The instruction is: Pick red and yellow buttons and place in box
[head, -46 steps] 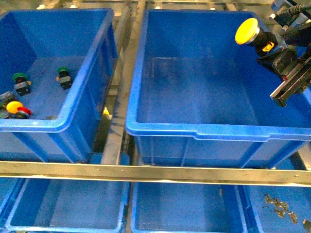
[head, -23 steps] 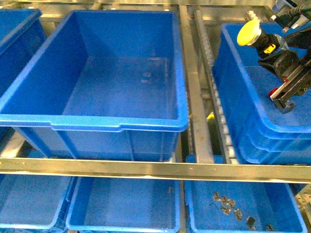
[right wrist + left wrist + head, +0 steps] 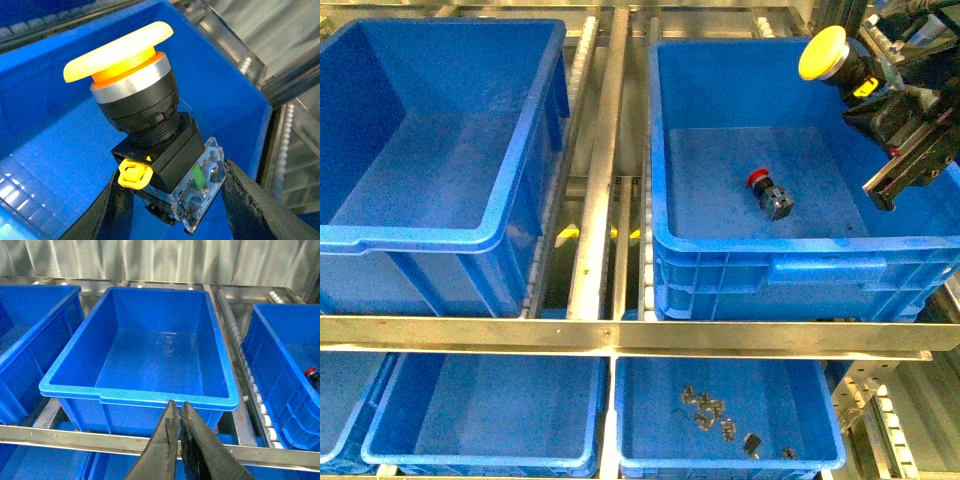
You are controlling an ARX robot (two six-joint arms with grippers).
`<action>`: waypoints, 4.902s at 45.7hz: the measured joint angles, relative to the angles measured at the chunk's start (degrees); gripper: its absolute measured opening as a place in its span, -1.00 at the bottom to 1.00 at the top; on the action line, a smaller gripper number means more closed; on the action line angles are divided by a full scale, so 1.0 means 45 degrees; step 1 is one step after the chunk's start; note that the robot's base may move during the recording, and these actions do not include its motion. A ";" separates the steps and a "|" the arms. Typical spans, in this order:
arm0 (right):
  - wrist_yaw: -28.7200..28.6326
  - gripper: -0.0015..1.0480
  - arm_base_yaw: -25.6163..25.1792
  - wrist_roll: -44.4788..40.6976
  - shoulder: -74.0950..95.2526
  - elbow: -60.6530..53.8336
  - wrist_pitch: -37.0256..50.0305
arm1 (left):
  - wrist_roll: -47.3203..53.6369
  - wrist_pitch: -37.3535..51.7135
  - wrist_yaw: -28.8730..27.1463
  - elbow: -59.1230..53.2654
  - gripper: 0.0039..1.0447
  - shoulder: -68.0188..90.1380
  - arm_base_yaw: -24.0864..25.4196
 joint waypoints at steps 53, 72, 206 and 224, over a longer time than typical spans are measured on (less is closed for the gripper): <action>0.1088 -0.20 0.0223 0.0899 0.5260 0.6033 -0.1928 | 0.0005 -0.3463 -0.0019 0.0000 0.05 -0.3259 0.0015; 0.3614 -0.20 0.0102 0.3473 1.1438 1.6315 -0.7359 | 0.0029 -0.3463 -0.0019 0.0000 0.85 -0.3259 0.0015; 0.1345 -0.95 -0.1787 0.9156 -1.3911 -0.9578 -0.1234 | 0.0029 -0.3463 -0.0019 0.0000 0.85 -0.3259 0.0015; 0.1345 -0.95 -0.1787 0.9156 -1.6500 -0.9583 -0.3687 | 0.0029 -0.3463 -0.0019 0.0000 0.85 -0.3259 0.0015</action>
